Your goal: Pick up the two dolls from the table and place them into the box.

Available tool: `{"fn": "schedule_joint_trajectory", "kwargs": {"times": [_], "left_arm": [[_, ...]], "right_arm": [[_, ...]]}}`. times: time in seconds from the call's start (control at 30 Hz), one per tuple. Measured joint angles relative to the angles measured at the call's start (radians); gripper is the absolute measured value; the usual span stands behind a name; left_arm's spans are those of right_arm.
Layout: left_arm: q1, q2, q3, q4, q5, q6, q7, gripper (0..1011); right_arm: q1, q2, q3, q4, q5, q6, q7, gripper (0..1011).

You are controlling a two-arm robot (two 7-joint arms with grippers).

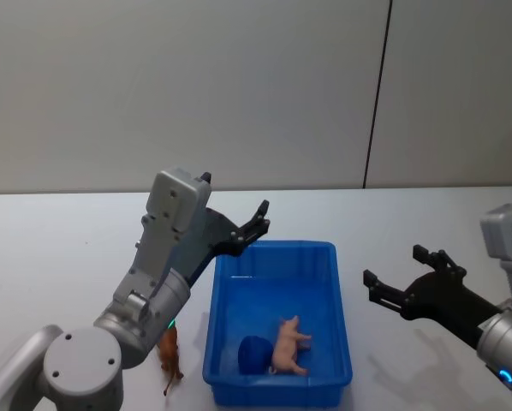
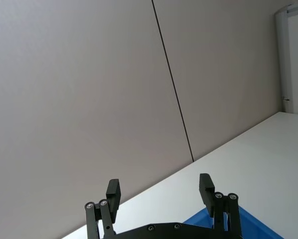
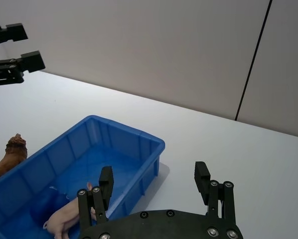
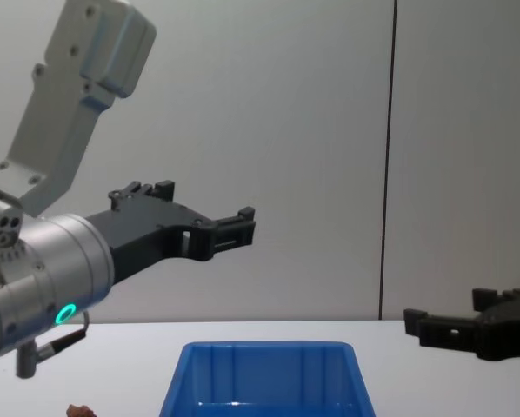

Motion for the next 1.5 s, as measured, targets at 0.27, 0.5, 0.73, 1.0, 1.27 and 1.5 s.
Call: {"fn": "schedule_joint_trajectory", "kwargs": {"times": [0.27,0.5,0.73,1.0,1.27,1.5], "left_arm": [[0.048,0.031,-0.008,-0.052,-0.018,0.04,0.07,1001],[0.112,0.065,-0.013,-0.107,-0.051,0.075,0.166,1001],[0.187,0.096,-0.014,-0.138,-0.102,0.084,0.246,1001],[0.249,0.115,-0.013,-0.131,-0.154,0.063,0.281,1001],[0.278,0.122,-0.013,-0.101,-0.185,0.049,0.268,1001],[0.291,0.123,-0.016,-0.075,-0.201,0.041,0.243,1001]], "right_arm": [[-0.006,0.011,0.01,-0.006,0.019,-0.001,-0.004,1001],[-0.009,0.016,0.015,-0.008,0.027,-0.002,-0.006,1001],[-0.01,0.019,0.018,-0.01,0.032,-0.002,-0.007,1001],[-0.011,0.021,0.02,-0.011,0.035,-0.002,-0.008,1001],[-0.011,0.022,0.02,-0.011,0.037,-0.002,-0.009,1001],[-0.012,0.022,0.021,-0.012,0.038,-0.002,-0.009,1001]]}}
